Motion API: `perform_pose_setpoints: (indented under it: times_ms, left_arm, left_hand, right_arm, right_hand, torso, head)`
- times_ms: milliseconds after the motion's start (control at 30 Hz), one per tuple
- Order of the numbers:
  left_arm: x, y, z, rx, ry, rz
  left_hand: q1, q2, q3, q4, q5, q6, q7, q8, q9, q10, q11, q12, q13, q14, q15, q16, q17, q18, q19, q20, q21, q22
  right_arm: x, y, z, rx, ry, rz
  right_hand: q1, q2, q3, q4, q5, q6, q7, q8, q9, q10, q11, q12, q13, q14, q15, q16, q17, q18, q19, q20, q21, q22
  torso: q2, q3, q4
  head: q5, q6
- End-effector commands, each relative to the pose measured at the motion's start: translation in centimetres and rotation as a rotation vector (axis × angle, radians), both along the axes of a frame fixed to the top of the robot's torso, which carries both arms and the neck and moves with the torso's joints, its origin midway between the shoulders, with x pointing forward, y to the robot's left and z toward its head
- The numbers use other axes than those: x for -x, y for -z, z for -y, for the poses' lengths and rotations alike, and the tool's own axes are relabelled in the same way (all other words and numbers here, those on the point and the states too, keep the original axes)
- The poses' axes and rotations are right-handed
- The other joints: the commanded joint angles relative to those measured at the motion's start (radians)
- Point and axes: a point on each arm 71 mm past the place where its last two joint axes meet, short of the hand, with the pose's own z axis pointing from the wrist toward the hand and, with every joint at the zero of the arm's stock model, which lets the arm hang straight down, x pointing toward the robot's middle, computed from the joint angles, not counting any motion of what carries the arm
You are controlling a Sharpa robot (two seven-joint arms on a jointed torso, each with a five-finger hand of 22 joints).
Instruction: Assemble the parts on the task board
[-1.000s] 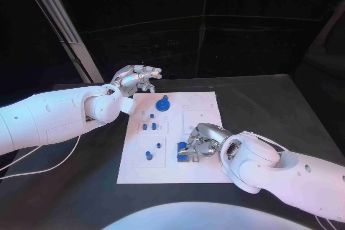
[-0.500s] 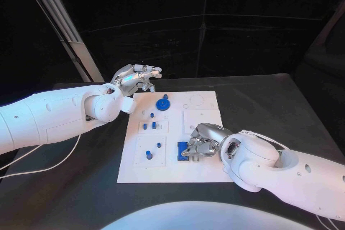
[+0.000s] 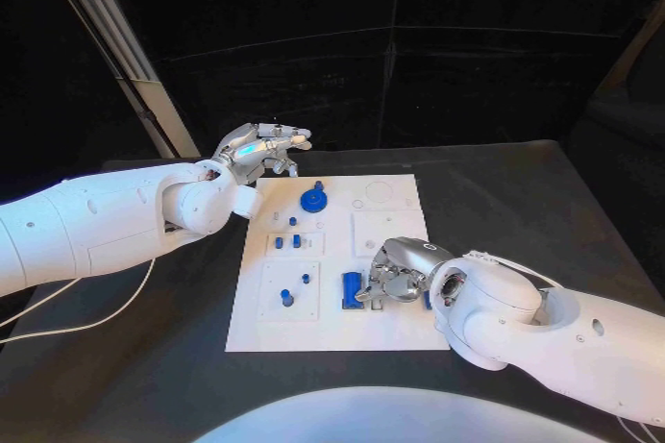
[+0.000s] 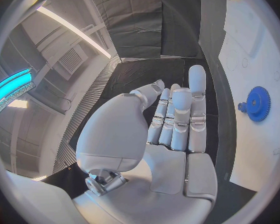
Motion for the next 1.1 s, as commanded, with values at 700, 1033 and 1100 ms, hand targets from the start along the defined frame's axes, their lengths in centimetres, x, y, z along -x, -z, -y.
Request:
perform_pose_setpoints:
  times_ms: [700,1033,1100]
  left_arm:
    - [0.3,0.0,-0.3,0.006,0.007,0.001]
    - [0.5,0.2,-0.2,0.008,0.011,-0.003]
    - [0.5,0.2,-0.2,0.008,0.011,-0.004]
  left_hand:
    - [0.003,0.007,-0.005,0.000,0.000,-0.007,0.003,0.006,0.001,-0.007,-0.001,0.006,0.000,-0.009,0.001,0.000,-0.001,0.015,0.007,0.003,-0.005,-0.002]
    - [0.002,0.008,-0.007,-0.001,0.000,-0.008,0.003,0.007,0.001,-0.008,-0.001,0.007,0.000,-0.009,0.001,0.000,-0.003,0.014,0.007,0.003,-0.005,-0.002]
    - [0.002,0.008,-0.007,-0.001,0.000,-0.008,0.003,0.007,0.001,-0.008,-0.001,0.007,0.000,-0.009,0.001,0.000,-0.003,0.014,0.007,0.003,-0.005,-0.002]
  right_arm:
    - [0.4,-0.9,9.3,-0.060,0.193,0.002]
    - [0.3,-0.9,10.8,0.019,0.202,0.052]
    - [0.3,-0.9,10.8,0.042,0.194,0.053]
  right_hand:
    - [0.024,0.015,0.000,0.010,0.121,-0.126,0.054,-0.136,-0.057,-0.019,0.037,-0.025,-0.005,0.047,0.032,-0.015,-0.016,-0.003,-0.010,0.030,-0.010,0.055]
    - [0.012,0.014,-0.013,0.031,0.145,-0.071,0.044,-0.143,-0.060,-0.015,0.030,-0.023,-0.002,0.048,0.027,-0.014,-0.013,-0.004,-0.009,0.027,-0.008,0.058]
    - [0.008,0.013,-0.016,0.036,0.146,-0.064,0.042,-0.142,-0.059,-0.015,0.028,-0.024,-0.002,0.048,0.026,-0.015,-0.014,-0.003,-0.009,0.026,-0.009,0.057]
  torso:
    - [-0.007,-0.0025,-0.0151]
    - [-0.006,-0.0018,-0.0138]
    - [-0.006,-0.0024,-0.0119]
  head:
    - [-0.026,0.018]
    - [-0.040,0.020]
    - [-0.043,0.020]
